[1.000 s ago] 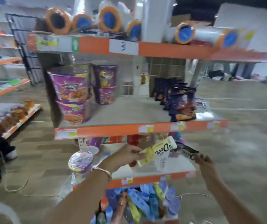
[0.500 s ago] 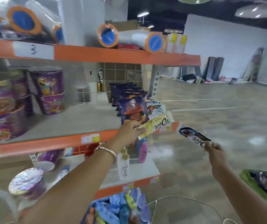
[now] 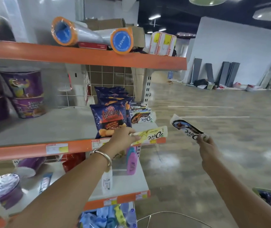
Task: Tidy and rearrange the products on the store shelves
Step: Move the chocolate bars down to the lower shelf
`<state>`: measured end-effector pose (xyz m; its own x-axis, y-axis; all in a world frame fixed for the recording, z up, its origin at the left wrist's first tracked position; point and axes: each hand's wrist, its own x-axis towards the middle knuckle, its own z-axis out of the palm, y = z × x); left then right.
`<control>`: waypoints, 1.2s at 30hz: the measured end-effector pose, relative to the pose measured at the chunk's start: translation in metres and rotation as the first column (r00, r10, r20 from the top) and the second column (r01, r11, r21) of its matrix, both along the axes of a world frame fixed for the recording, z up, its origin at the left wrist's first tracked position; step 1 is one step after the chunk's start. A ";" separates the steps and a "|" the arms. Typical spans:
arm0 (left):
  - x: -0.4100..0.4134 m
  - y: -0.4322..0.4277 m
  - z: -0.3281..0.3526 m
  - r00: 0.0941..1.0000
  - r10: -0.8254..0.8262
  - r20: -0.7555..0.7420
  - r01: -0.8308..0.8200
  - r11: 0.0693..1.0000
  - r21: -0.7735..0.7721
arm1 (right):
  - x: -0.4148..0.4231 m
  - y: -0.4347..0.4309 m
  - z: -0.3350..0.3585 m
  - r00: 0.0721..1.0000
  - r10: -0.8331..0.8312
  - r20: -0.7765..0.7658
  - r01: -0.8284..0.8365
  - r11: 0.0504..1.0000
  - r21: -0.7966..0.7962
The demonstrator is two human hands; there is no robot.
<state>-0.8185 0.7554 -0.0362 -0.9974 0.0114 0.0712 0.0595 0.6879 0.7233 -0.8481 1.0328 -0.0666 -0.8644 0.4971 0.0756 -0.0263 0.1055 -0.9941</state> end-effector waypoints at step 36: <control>-0.097 0.039 0.008 0.992 0.123 -0.031 -0.126 0.958 -0.256 | -0.212 -0.083 0.020 0.753 0.405 0.519 -0.630 0.216 0.746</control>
